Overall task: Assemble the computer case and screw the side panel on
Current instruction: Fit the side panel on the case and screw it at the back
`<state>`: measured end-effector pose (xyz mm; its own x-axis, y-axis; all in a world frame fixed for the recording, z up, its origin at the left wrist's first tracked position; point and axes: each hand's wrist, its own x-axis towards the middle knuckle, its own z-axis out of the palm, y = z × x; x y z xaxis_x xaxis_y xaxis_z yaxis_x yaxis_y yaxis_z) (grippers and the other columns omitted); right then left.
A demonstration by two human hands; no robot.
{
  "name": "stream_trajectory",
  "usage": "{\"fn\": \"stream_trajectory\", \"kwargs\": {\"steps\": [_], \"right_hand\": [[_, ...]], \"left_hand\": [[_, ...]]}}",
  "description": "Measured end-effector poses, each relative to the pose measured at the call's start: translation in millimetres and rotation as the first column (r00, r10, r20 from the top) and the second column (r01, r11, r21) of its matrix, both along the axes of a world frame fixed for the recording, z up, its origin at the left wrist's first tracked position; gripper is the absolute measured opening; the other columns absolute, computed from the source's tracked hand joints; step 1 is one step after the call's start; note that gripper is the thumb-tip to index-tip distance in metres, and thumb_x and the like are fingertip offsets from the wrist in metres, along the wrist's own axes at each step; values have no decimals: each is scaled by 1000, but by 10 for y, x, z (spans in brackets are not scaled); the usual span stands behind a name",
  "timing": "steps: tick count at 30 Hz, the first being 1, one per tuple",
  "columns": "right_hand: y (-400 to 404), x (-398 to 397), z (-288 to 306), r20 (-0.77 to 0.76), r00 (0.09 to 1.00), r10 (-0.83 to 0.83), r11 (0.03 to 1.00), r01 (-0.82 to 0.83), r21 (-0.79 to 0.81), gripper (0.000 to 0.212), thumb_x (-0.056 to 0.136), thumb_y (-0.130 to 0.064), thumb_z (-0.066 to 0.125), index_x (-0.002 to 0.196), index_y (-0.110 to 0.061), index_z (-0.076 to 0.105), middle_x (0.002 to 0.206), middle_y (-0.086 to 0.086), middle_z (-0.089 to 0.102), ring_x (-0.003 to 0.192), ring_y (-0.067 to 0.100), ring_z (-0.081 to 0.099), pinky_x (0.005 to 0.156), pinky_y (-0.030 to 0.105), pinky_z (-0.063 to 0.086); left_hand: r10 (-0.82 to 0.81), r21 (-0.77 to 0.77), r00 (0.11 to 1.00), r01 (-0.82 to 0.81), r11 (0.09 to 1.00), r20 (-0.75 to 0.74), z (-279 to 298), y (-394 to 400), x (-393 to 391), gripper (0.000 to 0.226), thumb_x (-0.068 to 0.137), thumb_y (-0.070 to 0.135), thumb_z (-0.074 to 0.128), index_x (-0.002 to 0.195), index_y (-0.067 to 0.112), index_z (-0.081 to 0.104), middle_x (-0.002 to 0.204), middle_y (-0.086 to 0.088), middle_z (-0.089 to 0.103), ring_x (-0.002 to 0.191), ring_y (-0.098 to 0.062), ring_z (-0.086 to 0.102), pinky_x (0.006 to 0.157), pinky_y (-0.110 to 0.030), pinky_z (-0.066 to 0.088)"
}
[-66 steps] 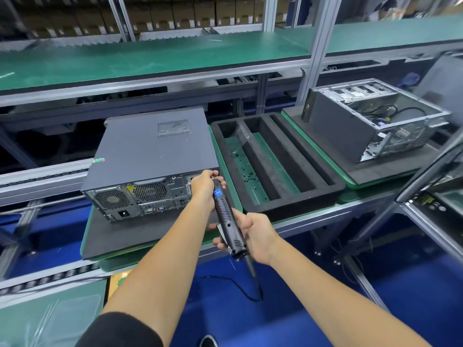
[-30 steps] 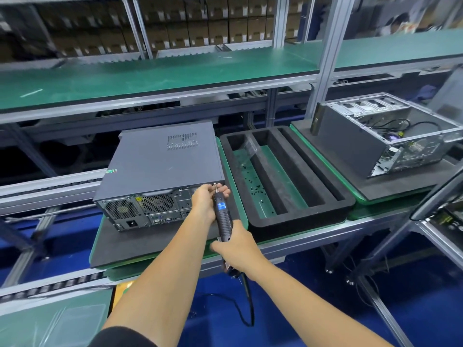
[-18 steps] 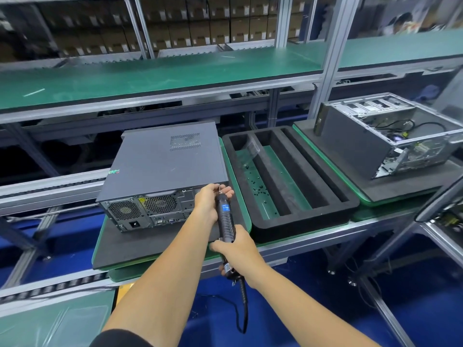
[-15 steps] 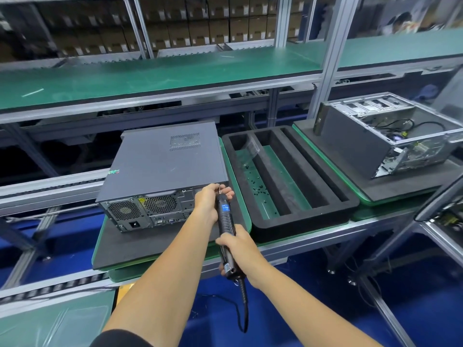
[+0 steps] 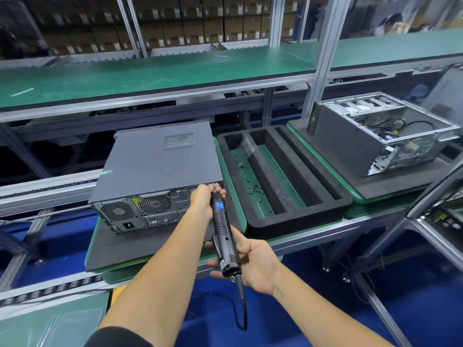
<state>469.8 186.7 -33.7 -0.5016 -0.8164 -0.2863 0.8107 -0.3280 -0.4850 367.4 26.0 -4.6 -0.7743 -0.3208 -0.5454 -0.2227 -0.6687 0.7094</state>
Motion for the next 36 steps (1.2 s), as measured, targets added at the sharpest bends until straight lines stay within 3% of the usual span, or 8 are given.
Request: {"fn": "stream_trajectory", "kwargs": {"steps": [10,14,17,19,21,25,28,36], "right_hand": [[13,-52,93,1,1000,-24,995,24,92,82,74,10,21,145,-22,48,117,25,57,81,43,60,74,51,54],[-31,-31,239,-115,993,8,971,20,239,62,81,3,28,136,-15,50,109,22,58,82,40,64,74,48,57],[-160,-54,342,-365,924,117,806,126,578,34,88,-10,51,122,-9,49,106,18,57,81,30,65,77,46,58],[-252,-85,341,-488,824,288,608,236,758,41,82,-20,68,116,-12,47,108,15,60,87,27,64,83,46,58],[-350,-83,355,-545,767,338,536,319,782,46,80,-26,70,115,-16,43,106,10,58,88,24,62,79,40,57],[-453,-63,358,-512,848,140,612,332,717,32,80,-27,64,106,-18,47,99,12,57,71,25,62,70,44,58],[-466,-43,369,-409,913,11,723,275,633,31,85,-22,67,110,-14,50,91,14,54,54,20,59,53,31,54],[-486,-17,411,-305,946,-105,806,261,531,25,88,-11,61,110,-5,50,79,12,53,49,20,55,49,30,49]], "left_hand": [[20,34,1000,-20,999,-9,-15,16,1,25,92,0,35,72,6,49,60,-4,49,41,-15,49,44,-21,43],[19,12,1000,-19,1000,-3,-12,22,3,26,93,0,35,72,6,49,61,-5,49,47,-18,48,45,-22,43],[29,27,1000,-29,999,0,-17,34,2,25,93,1,36,72,5,49,63,-6,49,50,-19,47,45,-23,43],[30,33,1000,-30,999,6,-7,42,5,24,94,2,37,72,5,49,64,-6,50,51,-19,48,48,-26,44],[22,30,1000,-22,999,17,11,35,10,24,93,2,37,72,4,49,65,-7,50,53,-20,49,50,-25,43],[-65,88,998,64,994,6,93,-22,59,23,96,4,36,76,5,47,71,-8,51,61,-21,55,49,-22,46],[-119,105,993,118,987,7,160,-70,88,22,97,2,33,80,4,47,75,-12,53,67,-24,57,58,-24,46],[-132,51,990,130,990,45,171,-79,99,22,98,4,35,82,1,51,82,-17,60,69,-27,62,51,-26,54]]}}
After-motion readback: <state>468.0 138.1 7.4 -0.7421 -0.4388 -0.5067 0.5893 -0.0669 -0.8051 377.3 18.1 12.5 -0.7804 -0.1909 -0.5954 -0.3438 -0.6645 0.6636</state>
